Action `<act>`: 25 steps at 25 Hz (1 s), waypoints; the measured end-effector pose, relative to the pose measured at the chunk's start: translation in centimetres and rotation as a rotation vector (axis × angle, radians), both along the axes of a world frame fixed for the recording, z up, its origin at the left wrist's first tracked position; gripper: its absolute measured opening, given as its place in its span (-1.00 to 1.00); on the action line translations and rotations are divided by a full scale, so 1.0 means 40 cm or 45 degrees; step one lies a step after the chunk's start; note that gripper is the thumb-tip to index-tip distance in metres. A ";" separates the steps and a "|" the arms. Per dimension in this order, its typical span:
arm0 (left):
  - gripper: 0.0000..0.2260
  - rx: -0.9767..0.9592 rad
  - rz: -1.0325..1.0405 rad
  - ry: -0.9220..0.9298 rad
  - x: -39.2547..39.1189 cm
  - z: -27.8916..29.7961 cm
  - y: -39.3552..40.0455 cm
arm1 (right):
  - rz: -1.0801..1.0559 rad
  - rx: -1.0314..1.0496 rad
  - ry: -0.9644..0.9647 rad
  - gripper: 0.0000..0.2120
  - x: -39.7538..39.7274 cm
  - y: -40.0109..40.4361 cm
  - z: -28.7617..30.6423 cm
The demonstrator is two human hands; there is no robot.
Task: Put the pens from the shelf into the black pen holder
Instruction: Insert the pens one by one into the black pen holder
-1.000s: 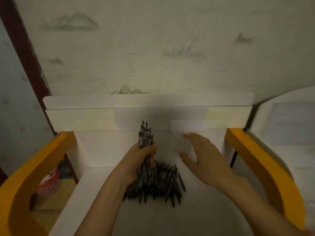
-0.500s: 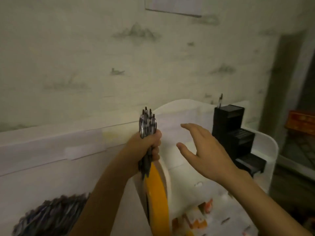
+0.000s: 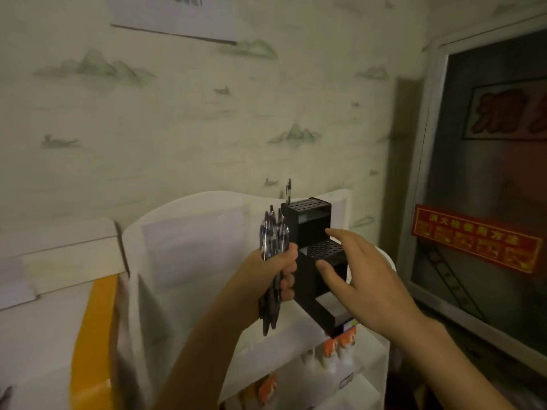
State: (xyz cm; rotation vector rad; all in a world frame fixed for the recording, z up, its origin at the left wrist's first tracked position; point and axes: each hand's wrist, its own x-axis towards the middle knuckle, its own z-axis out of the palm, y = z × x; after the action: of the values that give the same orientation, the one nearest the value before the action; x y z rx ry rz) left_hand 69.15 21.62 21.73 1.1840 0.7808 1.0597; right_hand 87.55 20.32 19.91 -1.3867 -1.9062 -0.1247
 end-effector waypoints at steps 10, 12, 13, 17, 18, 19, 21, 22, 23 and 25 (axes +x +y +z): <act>-0.75 0.017 -0.102 -0.154 0.119 -0.032 0.314 | 0.312 -0.068 0.355 -0.70 0.101 0.361 -0.008; -0.78 0.040 -0.071 -0.092 0.118 -0.033 0.395 | 0.375 -0.039 0.613 -0.89 0.088 0.454 0.018; -0.81 0.058 -0.041 -0.043 0.117 -0.035 0.429 | 0.416 -0.052 0.735 -0.91 0.077 0.491 0.033; -0.96 0.169 0.097 0.168 0.125 -0.048 0.542 | 0.520 -0.253 0.873 -0.81 0.028 0.630 0.059; -0.97 0.181 0.129 0.191 0.131 -0.048 0.562 | 0.499 -0.301 0.875 -0.83 0.022 0.662 0.058; -0.96 0.186 0.150 0.205 0.136 -0.050 0.580 | 0.485 -0.340 0.887 -0.86 0.020 0.692 0.055; -0.97 0.187 0.176 0.218 0.144 -0.054 0.611 | 0.514 -0.428 0.895 -0.89 0.027 0.742 0.045; -0.95 0.178 0.184 0.216 0.145 -0.056 0.624 | 0.539 -0.475 0.900 -0.89 0.030 0.758 0.044; -0.90 0.160 0.192 0.194 0.145 -0.057 0.641 | 0.555 -0.506 0.914 -0.89 0.033 0.779 0.044; -0.80 0.098 0.212 0.093 0.142 -0.061 0.673 | 0.557 -0.512 1.040 -0.89 0.041 0.826 0.054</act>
State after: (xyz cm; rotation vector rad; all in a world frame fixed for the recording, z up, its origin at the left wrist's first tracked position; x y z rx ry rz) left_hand 74.83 48.54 19.30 1.2454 0.9151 1.1978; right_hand 89.17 53.36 22.08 -0.9815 -1.4982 0.9389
